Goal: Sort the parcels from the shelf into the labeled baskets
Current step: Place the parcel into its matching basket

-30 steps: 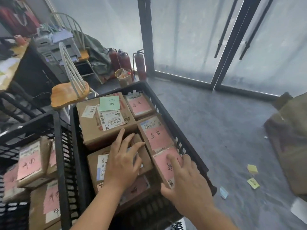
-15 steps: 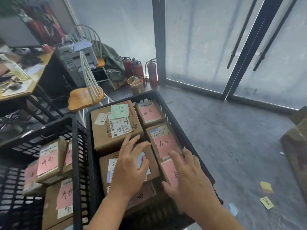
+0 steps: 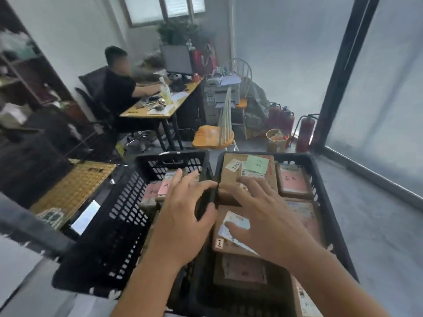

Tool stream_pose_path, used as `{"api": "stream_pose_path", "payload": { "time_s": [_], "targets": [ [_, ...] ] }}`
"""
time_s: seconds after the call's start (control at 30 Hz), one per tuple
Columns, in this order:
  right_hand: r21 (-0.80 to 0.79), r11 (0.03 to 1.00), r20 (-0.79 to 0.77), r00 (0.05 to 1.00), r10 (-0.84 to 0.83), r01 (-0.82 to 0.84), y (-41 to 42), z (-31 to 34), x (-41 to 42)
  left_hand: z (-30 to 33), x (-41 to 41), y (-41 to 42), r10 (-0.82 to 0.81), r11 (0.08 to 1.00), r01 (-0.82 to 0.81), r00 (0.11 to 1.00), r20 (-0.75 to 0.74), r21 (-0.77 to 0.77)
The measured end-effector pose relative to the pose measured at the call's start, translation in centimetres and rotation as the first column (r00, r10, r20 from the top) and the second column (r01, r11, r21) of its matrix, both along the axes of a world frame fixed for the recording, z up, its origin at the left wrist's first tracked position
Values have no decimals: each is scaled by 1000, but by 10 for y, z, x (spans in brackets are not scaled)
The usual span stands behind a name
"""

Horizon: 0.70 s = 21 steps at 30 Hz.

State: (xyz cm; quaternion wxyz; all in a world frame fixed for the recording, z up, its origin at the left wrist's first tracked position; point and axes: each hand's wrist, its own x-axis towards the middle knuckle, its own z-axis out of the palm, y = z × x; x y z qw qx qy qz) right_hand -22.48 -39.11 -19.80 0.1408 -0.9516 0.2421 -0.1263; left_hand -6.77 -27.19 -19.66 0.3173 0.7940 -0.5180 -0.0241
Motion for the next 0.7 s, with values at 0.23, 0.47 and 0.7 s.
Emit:
{"api": "stream_pose_path", "payload": {
  "time_s": [0.23,0.47,0.7],
  "targets": [
    [-49,975,115,969,219,-215,81,31,44,22,19,127,227,973,-226,974,15,-55],
    [-94,877,178,859,481,-472,235,51,89,36,9,299,491,865,-477,869,67,-152],
    [-104,634,225,603,766,-767,413,71,119,47,-42,495,794,602,-768,606,59,-220]
  ]
}}
